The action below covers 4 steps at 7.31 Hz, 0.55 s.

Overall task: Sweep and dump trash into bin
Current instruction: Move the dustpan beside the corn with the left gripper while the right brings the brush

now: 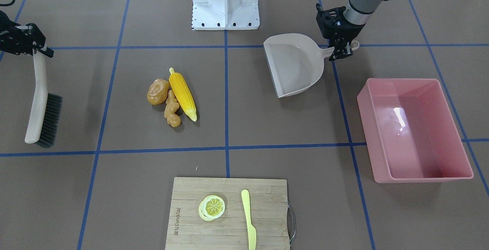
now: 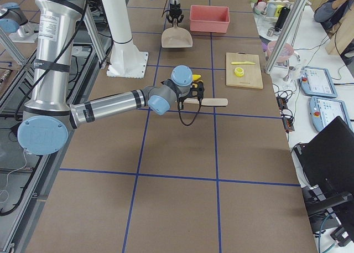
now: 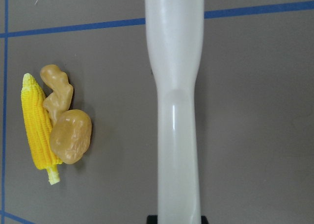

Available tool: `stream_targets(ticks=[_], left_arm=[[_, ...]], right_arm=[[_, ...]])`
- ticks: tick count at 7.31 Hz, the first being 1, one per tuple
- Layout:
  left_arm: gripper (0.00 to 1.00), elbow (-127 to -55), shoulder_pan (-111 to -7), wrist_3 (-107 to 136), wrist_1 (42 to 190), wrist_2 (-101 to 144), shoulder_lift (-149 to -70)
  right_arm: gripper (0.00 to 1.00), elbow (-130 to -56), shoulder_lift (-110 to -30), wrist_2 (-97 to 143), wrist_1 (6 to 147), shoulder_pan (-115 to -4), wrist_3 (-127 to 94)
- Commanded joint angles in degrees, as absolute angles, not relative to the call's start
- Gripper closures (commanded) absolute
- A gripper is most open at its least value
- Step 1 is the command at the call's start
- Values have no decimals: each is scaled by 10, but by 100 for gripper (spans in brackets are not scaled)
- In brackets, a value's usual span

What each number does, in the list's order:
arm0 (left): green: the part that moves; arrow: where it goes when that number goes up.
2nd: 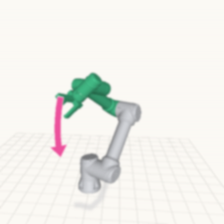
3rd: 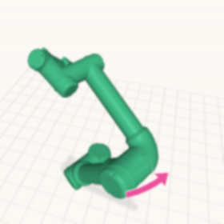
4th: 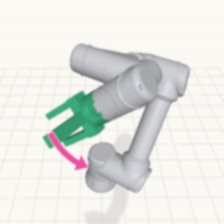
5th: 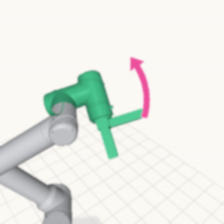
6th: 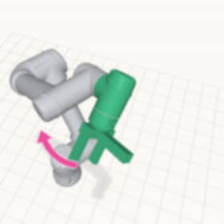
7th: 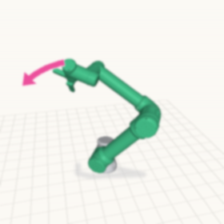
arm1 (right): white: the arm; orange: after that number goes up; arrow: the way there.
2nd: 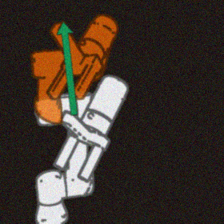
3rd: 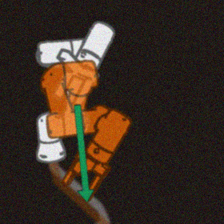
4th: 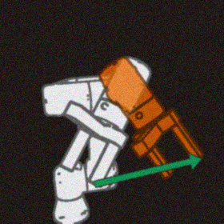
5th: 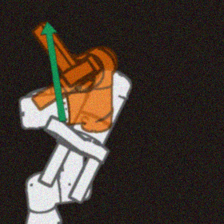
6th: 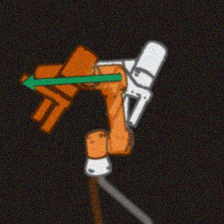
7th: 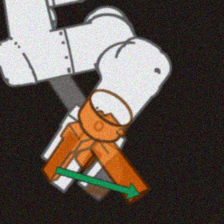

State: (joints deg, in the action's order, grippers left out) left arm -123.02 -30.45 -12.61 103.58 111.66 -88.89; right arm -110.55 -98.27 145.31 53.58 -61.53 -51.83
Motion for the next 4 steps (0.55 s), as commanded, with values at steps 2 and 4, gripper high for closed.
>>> stream_targets(ticks=[2, 4], left_arm=[[100, -1217, -313, -146, 894, 1112, -1014], [100, -1166, -350, -175, 802, 1110, -1117]], right_arm=[[100, -1047, -898, 1415, 406, -513, -684], [100, -1047, -896, 1346, 354, -427, -754]])
